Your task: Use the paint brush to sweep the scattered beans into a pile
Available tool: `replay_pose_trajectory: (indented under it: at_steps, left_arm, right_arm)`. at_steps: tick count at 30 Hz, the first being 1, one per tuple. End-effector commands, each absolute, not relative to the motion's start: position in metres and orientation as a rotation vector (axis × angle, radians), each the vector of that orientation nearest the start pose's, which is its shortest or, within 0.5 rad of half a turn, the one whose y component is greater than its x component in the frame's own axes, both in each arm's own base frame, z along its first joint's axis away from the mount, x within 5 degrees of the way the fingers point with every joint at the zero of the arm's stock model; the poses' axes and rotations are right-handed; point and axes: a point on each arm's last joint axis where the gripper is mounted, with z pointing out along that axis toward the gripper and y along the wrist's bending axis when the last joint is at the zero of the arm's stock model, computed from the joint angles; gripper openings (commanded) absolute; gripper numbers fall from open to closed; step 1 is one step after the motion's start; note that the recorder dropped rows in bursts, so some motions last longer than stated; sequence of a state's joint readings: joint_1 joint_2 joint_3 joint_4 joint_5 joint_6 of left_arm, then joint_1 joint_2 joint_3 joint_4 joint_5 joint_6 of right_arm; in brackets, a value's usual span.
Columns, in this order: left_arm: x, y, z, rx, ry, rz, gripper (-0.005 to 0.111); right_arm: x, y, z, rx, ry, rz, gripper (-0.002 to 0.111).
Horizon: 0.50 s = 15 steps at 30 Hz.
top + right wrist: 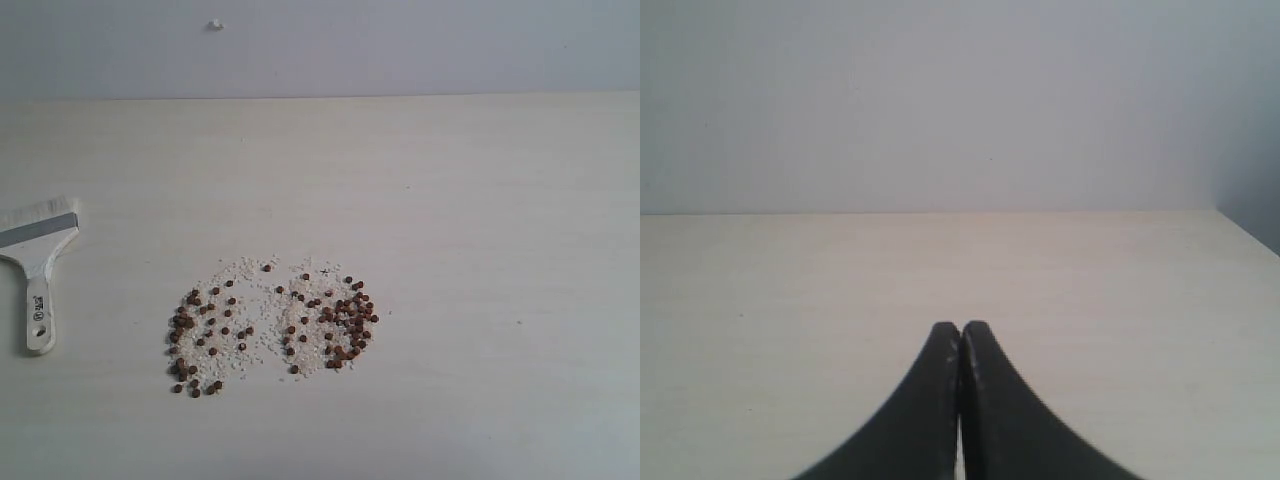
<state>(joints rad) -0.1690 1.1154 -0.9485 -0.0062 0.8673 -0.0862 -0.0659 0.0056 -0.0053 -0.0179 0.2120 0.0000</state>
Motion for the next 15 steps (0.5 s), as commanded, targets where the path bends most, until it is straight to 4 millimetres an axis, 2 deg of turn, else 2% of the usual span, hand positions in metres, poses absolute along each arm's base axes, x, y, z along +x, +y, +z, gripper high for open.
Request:
replay_pose_trajectory:
  at_steps: [1, 5, 10, 13, 15]
  left_arm:
    - [0.232, -0.044, 0.283, 0.076, 2.767, -0.102, 0.062]
    - [0.251, -0.054, 0.251, 0.06, 2.89, -0.087, 0.062]
    - [0.273, -0.073, 0.214, 0.046, 2.929, -0.092, 0.062]
    - [0.285, -0.079, 0.192, 0.063, 2.932, -0.089, 0.062]
    - [0.29, -0.081, 0.18, 0.013, 2.946, -0.09, 0.062]
  right_arm:
    - [0.056, -0.004, 0.195, 0.037, 1.68, -0.071, 0.0]
    - [0.056, -0.004, 0.195, 0.037, 1.68, -0.071, 0.0]
    - [0.056, -0.004, 0.195, 0.037, 1.68, -0.071, 0.0]
    - [0.056, -0.004, 0.195, 0.037, 1.68, -0.071, 0.0]
    - [0.056, -0.004, 0.195, 0.037, 1.68, -0.071, 0.0]
